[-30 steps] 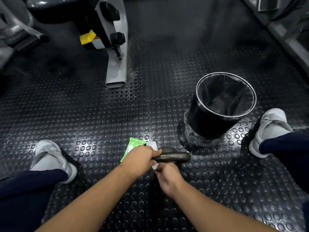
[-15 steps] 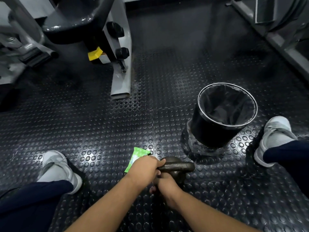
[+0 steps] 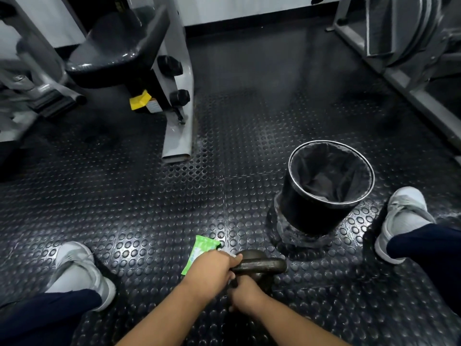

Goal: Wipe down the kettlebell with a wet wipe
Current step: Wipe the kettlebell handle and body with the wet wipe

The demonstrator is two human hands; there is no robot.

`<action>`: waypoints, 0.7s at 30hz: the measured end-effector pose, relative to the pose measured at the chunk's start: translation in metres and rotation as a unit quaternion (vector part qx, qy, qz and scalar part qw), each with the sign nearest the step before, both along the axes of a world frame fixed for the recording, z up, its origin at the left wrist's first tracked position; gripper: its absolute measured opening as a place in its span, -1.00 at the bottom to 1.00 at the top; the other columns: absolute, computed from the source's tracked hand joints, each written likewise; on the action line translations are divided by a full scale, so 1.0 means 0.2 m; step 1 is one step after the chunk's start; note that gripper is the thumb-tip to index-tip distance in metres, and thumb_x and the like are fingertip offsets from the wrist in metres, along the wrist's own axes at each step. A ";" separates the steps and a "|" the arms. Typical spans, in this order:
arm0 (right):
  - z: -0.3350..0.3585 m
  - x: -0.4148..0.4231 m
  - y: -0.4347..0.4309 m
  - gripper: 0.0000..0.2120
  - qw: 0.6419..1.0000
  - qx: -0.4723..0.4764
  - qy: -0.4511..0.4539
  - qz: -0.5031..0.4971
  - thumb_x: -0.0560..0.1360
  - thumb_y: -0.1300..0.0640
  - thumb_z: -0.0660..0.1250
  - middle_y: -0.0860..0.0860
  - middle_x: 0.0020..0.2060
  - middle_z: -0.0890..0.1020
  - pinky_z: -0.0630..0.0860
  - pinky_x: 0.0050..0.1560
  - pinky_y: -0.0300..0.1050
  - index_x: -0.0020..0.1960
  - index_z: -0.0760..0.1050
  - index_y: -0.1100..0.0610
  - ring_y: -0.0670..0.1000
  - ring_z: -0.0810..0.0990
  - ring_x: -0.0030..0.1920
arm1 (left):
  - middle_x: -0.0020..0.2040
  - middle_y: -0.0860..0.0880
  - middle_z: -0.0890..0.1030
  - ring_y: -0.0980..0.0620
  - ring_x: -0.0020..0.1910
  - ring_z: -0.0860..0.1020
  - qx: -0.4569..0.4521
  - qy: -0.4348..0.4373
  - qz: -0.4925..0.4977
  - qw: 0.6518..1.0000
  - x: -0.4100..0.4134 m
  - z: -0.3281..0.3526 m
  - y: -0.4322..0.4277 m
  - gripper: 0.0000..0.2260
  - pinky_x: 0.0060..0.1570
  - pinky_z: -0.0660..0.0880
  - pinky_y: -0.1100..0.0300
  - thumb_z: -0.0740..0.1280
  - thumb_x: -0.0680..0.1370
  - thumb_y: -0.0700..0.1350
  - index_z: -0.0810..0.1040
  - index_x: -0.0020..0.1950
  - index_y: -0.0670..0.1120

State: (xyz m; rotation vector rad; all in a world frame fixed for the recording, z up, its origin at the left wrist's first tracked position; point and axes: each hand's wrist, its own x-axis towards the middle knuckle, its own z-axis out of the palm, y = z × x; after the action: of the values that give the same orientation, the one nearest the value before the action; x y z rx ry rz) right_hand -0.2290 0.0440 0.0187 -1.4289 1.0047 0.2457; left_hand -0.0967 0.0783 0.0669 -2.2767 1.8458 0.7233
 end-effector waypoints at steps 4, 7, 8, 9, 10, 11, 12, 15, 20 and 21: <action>0.03 -0.04 0.01 -0.68 0.949 0.243 -0.087 -0.181 0.51 0.45 0.13 0.01 -0.36 0.61 0.62 -0.22 -0.12 0.07 0.58 0.22 -0.09 0.40 -0.49 | 0.21 -0.02 0.64 -0.09 0.18 0.57 -0.009 -0.003 0.001 1.000 0.00 0.00 0.00 -0.48 0.14 0.52 0.06 0.27 0.63 -0.08 0.32 0.59 0.18; 0.00 -0.09 0.00 -0.62 0.907 0.318 -0.133 -0.243 0.48 0.50 0.09 0.03 -0.35 0.57 0.63 -0.11 -0.04 0.10 0.58 0.24 -0.08 0.31 -0.47 | 0.26 -0.02 0.63 -0.09 0.22 0.56 -0.018 -0.002 0.009 1.000 -0.02 0.00 0.02 -0.47 0.19 0.51 0.07 0.28 0.62 -0.09 0.31 0.60 0.17; -0.01 -0.09 0.00 -0.63 0.910 0.310 -0.129 -0.242 0.49 0.50 0.10 0.05 -0.36 0.55 0.63 -0.15 -0.05 0.12 0.58 0.26 -0.07 0.32 -0.47 | 0.26 -0.02 0.63 -0.09 0.23 0.57 -0.017 -0.001 0.014 1.000 -0.02 -0.01 0.02 -0.46 0.20 0.51 0.06 0.28 0.62 -0.09 0.32 0.59 0.18; -0.03 -0.09 0.00 -0.66 0.929 0.275 -0.113 -0.220 0.51 0.48 0.11 0.06 -0.39 0.53 0.62 -0.23 -0.08 0.12 0.57 0.27 -0.06 0.35 -0.47 | 0.25 -0.02 0.64 -0.10 0.22 0.58 -0.013 0.000 0.021 1.000 -0.02 -0.01 0.02 -0.47 0.19 0.52 0.06 0.29 0.62 -0.08 0.32 0.59 0.18; -0.06 -0.09 -0.01 -0.70 0.950 0.228 -0.095 -0.192 0.54 0.45 0.14 0.06 -0.41 0.53 0.60 -0.32 -0.12 0.10 0.58 0.25 -0.05 0.40 -0.48 | 0.24 -0.02 0.64 -0.10 0.21 0.58 -0.012 0.002 0.026 1.000 -0.02 -0.02 0.02 -0.47 0.18 0.53 0.06 0.29 0.62 -0.08 0.32 0.59 0.19; -0.07 -0.08 -0.02 -0.75 0.976 0.160 -0.065 -0.134 0.56 0.37 0.19 0.06 -0.41 0.56 0.59 -0.36 -0.11 0.09 0.60 0.19 -0.01 0.48 -0.46 | 0.23 -0.03 0.65 -0.11 0.20 0.59 -0.007 0.002 0.029 1.000 -0.01 -0.03 0.02 -0.46 0.17 0.53 0.06 0.30 0.62 -0.07 0.32 0.59 0.19; -0.07 -0.09 -0.03 -0.80 0.992 0.094 -0.046 -0.070 0.57 0.23 0.25 0.08 -0.34 0.64 0.65 -0.27 -0.03 0.11 0.61 0.13 0.04 0.58 -0.40 | 0.23 -0.03 0.64 -0.11 0.20 0.59 -0.003 0.001 0.028 1.000 -0.02 -0.03 0.02 -0.46 0.18 0.53 0.06 0.31 0.62 -0.07 0.31 0.59 0.19; -0.10 -0.06 -0.06 -0.70 0.990 -0.087 0.034 0.102 0.56 -0.07 0.25 0.08 0.06 0.71 0.57 0.22 0.01 0.20 0.60 0.01 0.13 0.68 0.07 | 0.27 -0.04 0.63 -0.11 0.24 0.57 -0.002 -0.008 0.021 1.000 -0.03 -0.01 0.01 -0.46 0.22 0.51 0.05 0.31 0.63 -0.07 0.31 0.60 0.18; -0.06 -0.02 -0.03 -0.87 0.997 0.067 -0.027 -0.002 0.42 0.18 0.37 0.03 -0.19 0.70 0.61 -0.21 -0.12 -0.04 0.59 0.06 -0.02 0.70 -0.28 | 0.21 -0.02 0.66 -0.09 0.16 0.60 -0.003 0.003 0.031 1.000 -0.03 -0.01 0.01 -0.47 0.17 0.53 0.05 0.31 0.62 -0.10 0.34 0.58 0.19; -0.03 -0.03 -0.02 -0.84 0.994 0.094 -0.044 -0.029 0.45 0.27 0.35 0.02 -0.25 0.70 0.58 -0.30 -0.16 -0.03 0.59 0.07 -0.02 0.67 -0.34 | 0.20 -0.02 0.67 -0.09 0.15 0.61 -0.004 0.005 0.035 0.999 -0.03 -0.01 0.01 -0.46 0.16 0.54 0.06 0.31 0.62 -0.10 0.34 0.58 0.19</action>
State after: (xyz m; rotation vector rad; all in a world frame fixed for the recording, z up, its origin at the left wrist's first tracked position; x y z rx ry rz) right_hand -0.2351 0.0393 0.0125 -1.2287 0.9236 0.2262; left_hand -0.1023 0.0809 0.0648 -2.3576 1.7843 0.7400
